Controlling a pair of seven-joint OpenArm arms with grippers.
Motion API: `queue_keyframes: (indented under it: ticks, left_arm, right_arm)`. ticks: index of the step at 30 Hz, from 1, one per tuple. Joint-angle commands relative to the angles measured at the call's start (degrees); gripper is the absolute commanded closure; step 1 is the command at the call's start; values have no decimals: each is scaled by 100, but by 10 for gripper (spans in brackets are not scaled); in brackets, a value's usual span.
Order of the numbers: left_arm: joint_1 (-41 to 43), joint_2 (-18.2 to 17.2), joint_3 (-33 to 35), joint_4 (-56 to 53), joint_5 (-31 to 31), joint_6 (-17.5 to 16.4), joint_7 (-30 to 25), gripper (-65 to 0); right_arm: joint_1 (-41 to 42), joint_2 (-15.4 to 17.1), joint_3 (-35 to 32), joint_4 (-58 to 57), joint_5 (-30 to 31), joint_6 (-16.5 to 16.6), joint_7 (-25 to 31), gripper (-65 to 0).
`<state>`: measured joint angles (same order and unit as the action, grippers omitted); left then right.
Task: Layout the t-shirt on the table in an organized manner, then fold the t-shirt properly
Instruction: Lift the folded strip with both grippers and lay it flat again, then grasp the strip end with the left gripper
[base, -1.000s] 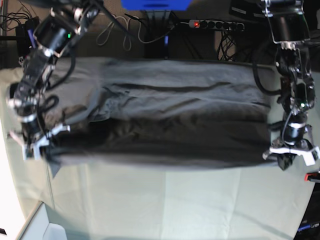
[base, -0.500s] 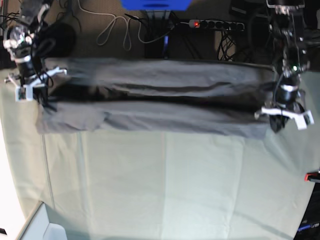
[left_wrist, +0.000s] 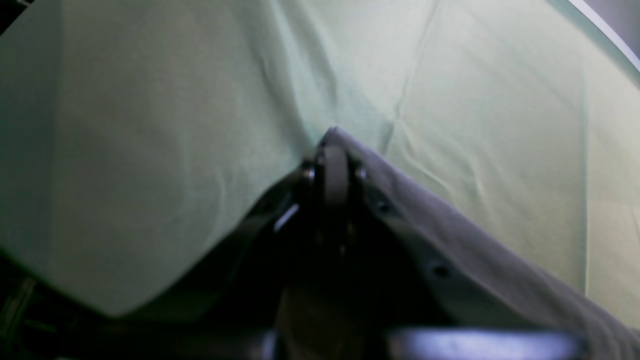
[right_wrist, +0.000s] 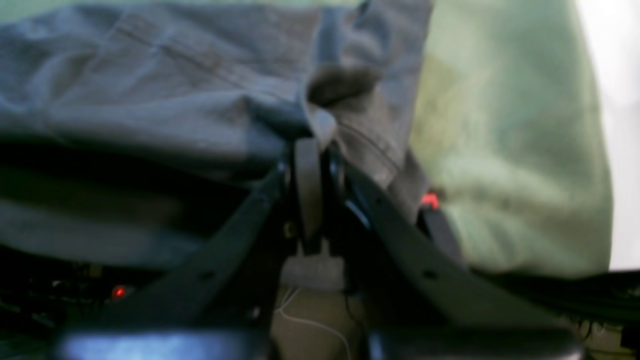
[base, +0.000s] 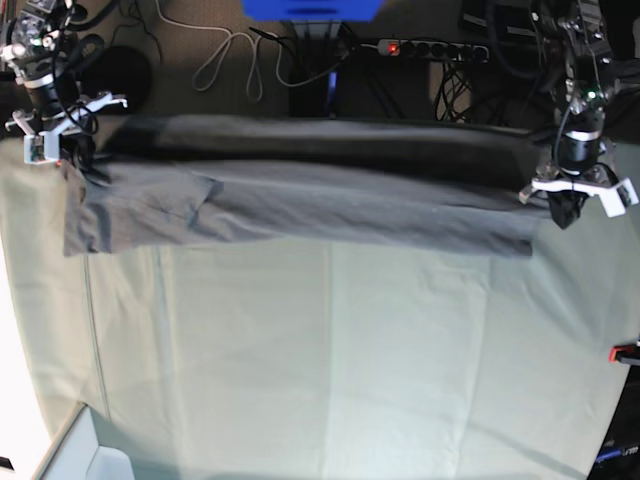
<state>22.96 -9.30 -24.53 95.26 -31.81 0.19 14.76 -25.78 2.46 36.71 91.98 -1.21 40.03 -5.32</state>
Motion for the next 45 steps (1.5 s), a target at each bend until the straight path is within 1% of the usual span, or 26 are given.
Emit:
queue_keyframes:
  ticks: [1,2,6,10,15,20,23,24,26,27,29,31,33,34,36,39,41,45]
  left_arm:
    - [29,20,-39,78,-6,-14,-118,-1]
    - [64,46,-56,69,-6,-14,-118,-1]
    - [135,55,-65,52,3,-14,-145,-1]
    - [100,55,-65,-291,3,-14,-153,-1]
    - [29,55,-65,-537,3,-14,-153,-1]
    - [-67,55,-65,-625,3,-14,-153,-3]
    - [-67,55,-65,-625,3,-14,-127,-6]
    - [-67,55,-65,-625,-6,-14,-118,-6]
    - [-67,55,-65,-625,-6,-14,-118,-14]
    - [-67,55,-65,-625,-6,-14,-109,-30]
    - [-41,64,-65,-625,-6,-14,-109,-89]
    - [-24,64,-65,-625,-6,-14,-109,-170]
    - [-15,64,-65,-625,-6,-5,-109,-256]
    - [-6,64,-65,-590,-6,-5,-109,-300]
    - [20,46,-74,-573,-6,-5,-118,-378]
    - [-32,11,-74,-722,-6,-5,-118,-464]
    - [-67,11,-65,-951,-6,-5,-136,-491]
    - [-305,46,-39,-1381,38,-5,-118,-491]
  right_arm:
    - [-20,-4,43,89,91,-3,167,0]
    - [-20,-57,70,89,91,-3,167,0]
    - [-99,-74,70,89,73,-3,159,0]
    - [-310,-136,-141,81,73,-3,159,0]
    - [-424,-277,-176,54,73,-3,167,0]
    - [-301,-250,-168,-403,47,-3,167,0]
    - [-292,-127,-168,-561,47,-3,167,0]
    - [-301,-101,-176,-588,47,-3,167,-9]
    - [-319,-83,-176,-579,47,-3,167,-69]
    - [-319,-74,-176,-579,47,-3,159,-110]
    - [-319,-31,-141,-544,47,-3,159,-202]
    - [-363,5,-124,-544,47,-3,159,-287]
    - [-398,57,-115,-508,64,-3,159,-343]
    - [-415,93,-115,-473,73,-3,159,-358]
    - [-424,93,-9,-394,73,-3,159,-362]
    - [-424,84,35,-359,73,-3,159,-362]
    - [-424,84,17,-368,73,-3,159,-362]
    - [-424,75,-1,-368,73,-3,159,-362]
